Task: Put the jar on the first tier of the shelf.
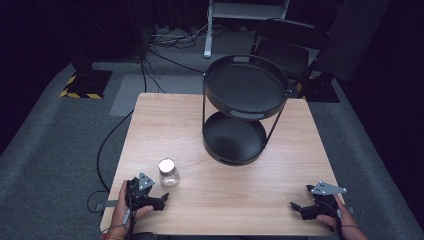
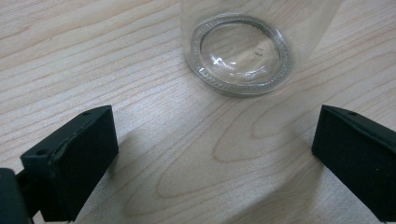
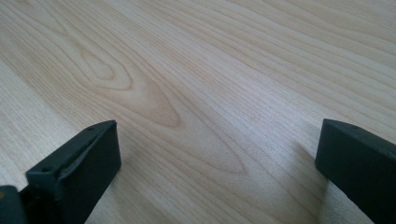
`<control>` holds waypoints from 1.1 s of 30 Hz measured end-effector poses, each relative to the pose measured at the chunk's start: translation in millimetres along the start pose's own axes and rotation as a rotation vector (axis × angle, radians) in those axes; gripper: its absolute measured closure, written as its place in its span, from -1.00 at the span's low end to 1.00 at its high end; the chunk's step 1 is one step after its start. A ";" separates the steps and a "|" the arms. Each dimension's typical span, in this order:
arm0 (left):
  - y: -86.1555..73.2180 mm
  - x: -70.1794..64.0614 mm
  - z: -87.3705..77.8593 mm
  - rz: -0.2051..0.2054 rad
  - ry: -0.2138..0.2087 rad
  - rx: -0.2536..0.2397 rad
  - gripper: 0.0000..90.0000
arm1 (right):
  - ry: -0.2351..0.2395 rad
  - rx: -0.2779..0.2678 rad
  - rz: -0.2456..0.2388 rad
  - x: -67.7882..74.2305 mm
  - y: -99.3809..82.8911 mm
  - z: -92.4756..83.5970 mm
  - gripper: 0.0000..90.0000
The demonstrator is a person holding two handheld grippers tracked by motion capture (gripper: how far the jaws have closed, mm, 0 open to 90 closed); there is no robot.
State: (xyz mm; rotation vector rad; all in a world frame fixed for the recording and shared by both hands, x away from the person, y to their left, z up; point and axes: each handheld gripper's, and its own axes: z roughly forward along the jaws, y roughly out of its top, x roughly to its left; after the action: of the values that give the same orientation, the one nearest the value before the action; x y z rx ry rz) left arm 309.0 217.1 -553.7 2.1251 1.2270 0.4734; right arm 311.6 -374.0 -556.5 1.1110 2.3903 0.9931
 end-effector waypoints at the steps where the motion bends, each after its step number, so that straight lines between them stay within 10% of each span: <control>1: 0.0 0.0 0.0 0.000 0.000 0.000 -1.00 | 0.000 0.000 0.000 0.0 0.0 0.0 -1.00; 33: 10.7 -6.8 -5.8 0.077 -0.011 0.034 -0.96 | 0.001 0.001 -0.001 -0.2 0.1 0.1 -1.00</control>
State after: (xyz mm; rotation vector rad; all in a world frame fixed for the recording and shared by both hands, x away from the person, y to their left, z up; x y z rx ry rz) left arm 309.0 209.3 -542.2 2.2077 1.1580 0.4773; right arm 311.8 -374.1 -556.4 1.1097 2.3920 0.9934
